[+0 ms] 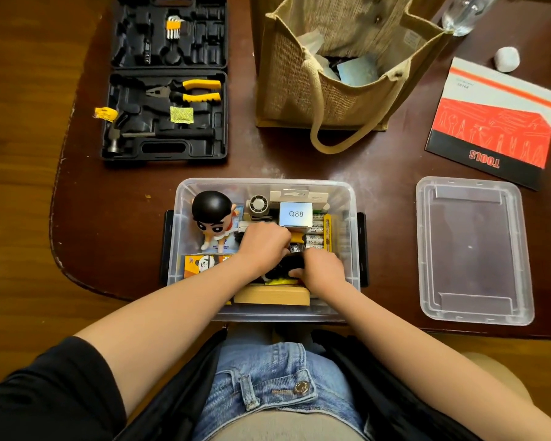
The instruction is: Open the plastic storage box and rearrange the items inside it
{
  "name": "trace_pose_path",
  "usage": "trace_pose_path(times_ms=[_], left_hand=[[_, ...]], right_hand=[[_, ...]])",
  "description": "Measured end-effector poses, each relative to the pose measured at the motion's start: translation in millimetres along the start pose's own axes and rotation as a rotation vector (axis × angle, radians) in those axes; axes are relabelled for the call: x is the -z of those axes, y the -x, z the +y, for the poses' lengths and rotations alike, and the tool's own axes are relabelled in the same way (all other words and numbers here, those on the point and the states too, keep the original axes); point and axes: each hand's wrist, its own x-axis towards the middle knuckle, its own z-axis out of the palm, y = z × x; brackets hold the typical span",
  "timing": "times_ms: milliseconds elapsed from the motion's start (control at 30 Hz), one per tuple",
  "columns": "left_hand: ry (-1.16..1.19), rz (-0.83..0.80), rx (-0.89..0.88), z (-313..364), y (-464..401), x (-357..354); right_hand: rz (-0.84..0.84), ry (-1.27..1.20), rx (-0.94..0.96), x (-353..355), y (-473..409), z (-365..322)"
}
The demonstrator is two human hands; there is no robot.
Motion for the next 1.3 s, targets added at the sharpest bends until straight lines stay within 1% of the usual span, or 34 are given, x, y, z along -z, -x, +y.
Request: trace_pose_path(times_ms=[233, 333, 433, 900, 967, 1067, 1300], left_hand=[[-0.028, -0.001, -0.007, 1.2, 0.1, 0.6], [-0.072, -0.014, -0.014, 2.9, -0.5, 1.6], [-0.094, -0.011, -0.007, 5.0, -1.9, 1.8], [-0.090, 0.004, -0.027, 5.4, 2.3, 4.7], [-0.099, 0.004, -0.030, 5.4, 1.2, 2.7], [-0.107, 0.013, -0.039, 4.5, -2.4, 2.0], [-0.063, 0.003, -0.010, 4.5, -0.5, 2.1]], right_hand=[[0.090, -0.013, 0.005, -6.6, 2.9, 1.8], [0.088, 0.027, 0.010, -9.4, 2.4, 1.3], [0.084, 0.018, 0.012, -10.8, 2.1, 1.7], [0.160, -0.007, 0.036, -17.3, 7.5, 3.8], [0.140, -0.030, 0.032, -20.2, 5.8, 5.9], [0.125, -0.134, 0.028, -21.1, 2.4, 8.0], [0.169, -0.202, -0.011, -18.0, -0.5, 6.8]])
